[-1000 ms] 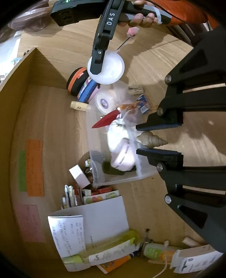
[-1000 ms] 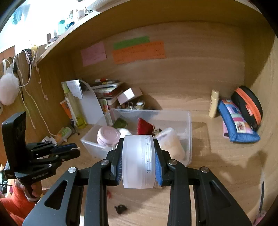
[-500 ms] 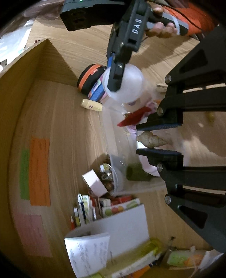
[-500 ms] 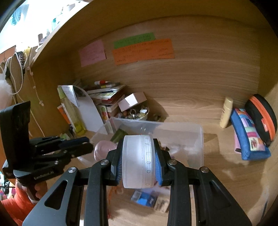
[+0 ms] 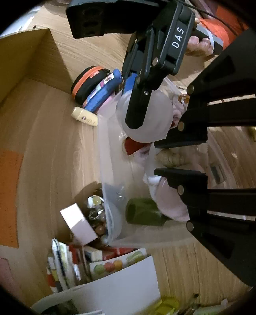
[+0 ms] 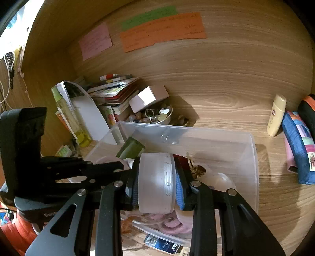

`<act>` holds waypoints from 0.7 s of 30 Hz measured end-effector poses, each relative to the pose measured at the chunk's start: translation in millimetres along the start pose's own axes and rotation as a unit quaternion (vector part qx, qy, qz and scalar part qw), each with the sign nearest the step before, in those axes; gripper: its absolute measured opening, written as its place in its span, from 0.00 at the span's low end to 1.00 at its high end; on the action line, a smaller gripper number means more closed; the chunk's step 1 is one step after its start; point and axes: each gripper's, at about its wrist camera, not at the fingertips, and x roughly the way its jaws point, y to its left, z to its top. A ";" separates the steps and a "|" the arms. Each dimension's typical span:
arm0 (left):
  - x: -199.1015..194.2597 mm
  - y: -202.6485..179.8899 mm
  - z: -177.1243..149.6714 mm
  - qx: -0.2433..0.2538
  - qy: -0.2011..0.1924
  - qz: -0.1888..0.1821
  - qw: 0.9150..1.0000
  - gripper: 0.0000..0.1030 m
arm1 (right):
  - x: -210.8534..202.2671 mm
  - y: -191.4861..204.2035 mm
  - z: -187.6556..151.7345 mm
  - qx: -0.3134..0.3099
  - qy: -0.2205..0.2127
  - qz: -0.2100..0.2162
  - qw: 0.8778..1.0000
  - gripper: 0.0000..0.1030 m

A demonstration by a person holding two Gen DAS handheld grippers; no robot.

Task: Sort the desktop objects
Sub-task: 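Carry the seashell and tape roll over the clear box with both tools, then release the seashell and tape roll into the box by opening both tools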

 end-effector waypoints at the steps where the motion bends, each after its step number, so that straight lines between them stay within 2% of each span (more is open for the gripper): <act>1: 1.6 0.4 -0.4 0.000 0.002 0.001 1.000 0.18 | 1.4 0.0 -0.5 0.000 0.001 -0.005 1.000 0.29; 4: 5.1 0.5 -1.5 0.001 0.007 0.003 1.000 0.18 | 7.6 0.3 -3.2 -0.008 0.010 -0.029 0.999 0.30; 11: 8.7 -6.9 -2.7 0.022 0.005 0.024 0.999 0.19 | 10.1 6.5 -5.6 -0.030 0.011 -0.054 0.998 0.31; 14: 6.2 -7.0 -3.6 0.026 0.001 0.026 0.999 0.29 | 6.1 7.3 -5.6 -0.024 0.004 -0.048 0.999 0.31; 15: 6.1 -7.4 -3.4 0.026 -0.001 0.025 0.999 0.36 | 3.9 8.8 -5.2 -0.025 0.000 -0.043 0.999 0.31; 17: 3.1 -8.4 -3.5 0.029 -0.008 0.029 0.999 0.41 | 0.6 11.8 -4.2 -0.029 -0.010 -0.044 0.999 0.34; 20: -2.2 -11.0 -3.5 0.036 -0.021 0.039 0.998 0.44 | -2.4 13.5 -3.4 -0.034 -0.019 -0.052 0.998 0.48; 21: -4.0 -11.3 -3.5 0.037 -0.024 0.040 0.998 0.48 | -3.1 13.1 -3.0 -0.034 -0.021 -0.056 0.998 0.53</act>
